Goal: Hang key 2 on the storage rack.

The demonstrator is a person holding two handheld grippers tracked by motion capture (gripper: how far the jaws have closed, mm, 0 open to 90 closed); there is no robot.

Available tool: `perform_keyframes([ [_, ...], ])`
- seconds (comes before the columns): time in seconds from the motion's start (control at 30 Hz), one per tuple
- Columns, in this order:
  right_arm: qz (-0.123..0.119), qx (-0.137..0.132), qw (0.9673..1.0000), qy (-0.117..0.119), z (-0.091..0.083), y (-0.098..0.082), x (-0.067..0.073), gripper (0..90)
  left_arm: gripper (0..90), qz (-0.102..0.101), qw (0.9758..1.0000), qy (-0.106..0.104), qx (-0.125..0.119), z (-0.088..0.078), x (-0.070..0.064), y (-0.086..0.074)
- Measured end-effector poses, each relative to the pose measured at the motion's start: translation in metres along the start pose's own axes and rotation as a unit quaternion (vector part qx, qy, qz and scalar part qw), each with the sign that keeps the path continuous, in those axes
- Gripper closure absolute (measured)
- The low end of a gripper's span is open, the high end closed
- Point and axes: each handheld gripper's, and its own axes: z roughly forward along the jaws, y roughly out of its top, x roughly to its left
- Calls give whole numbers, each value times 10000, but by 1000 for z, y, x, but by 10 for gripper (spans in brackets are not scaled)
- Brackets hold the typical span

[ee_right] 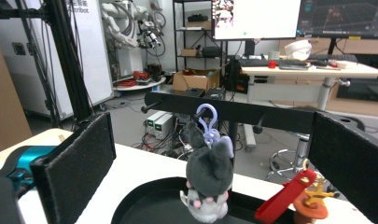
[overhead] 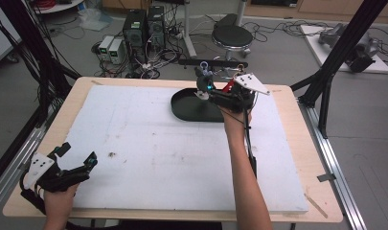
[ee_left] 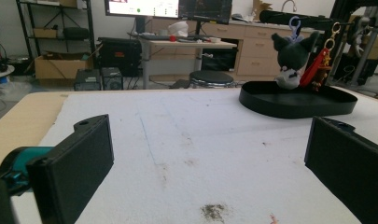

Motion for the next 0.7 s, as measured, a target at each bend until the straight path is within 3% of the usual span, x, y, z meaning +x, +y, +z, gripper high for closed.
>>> perform_keyframes([
  [0.33,-206,-179,9996,22,-40,1,-5,7,17,3,10000,-9,1,0,-1,0],
  [0.7,-352,-469,9981,-204,-79,-5,-17,7,17,38,10000,-31,6,0,-4,0],
])
